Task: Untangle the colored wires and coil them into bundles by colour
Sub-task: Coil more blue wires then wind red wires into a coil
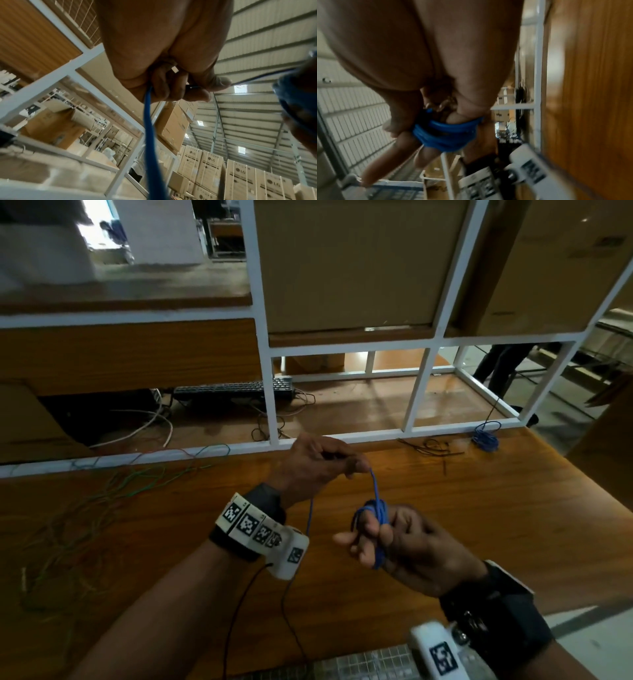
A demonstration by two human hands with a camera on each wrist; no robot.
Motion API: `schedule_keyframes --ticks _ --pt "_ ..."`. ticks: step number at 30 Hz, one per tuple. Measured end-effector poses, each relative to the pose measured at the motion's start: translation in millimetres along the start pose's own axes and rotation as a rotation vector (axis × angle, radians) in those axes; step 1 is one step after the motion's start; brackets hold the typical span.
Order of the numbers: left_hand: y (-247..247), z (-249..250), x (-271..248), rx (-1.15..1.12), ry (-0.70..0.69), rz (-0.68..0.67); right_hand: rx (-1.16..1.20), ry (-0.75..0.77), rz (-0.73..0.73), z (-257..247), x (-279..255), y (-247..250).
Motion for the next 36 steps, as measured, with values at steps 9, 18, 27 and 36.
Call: schedule_keyframes --ticks 9,18,27,36 --pt "-65 -36 -33 -0.271 0.377 -0.069 -0.168 0.648 0.587 -53 24 5" --pt "-36 -49 -72 0.274 0.316 -0.03 -1.435 0.264 1.028 -38 8 94" --pt "22 -18 -49 0.594 0.005 0.072 -1.258 -0.351 0.343 6 2 63" --pt "25 -6 -20 0.23 0.008 0.07 -0.275 -0.302 0.083 10 -8 27"
Point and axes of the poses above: each hand's wrist, its own x-axis towards the middle knuckle, its own y-axis out of the back of the hand, z = x × y, the point moved 1 cm from there along x, towards the middle knuckle, and after that the axes turned 7 degrees about x, right-handed, at the moved point
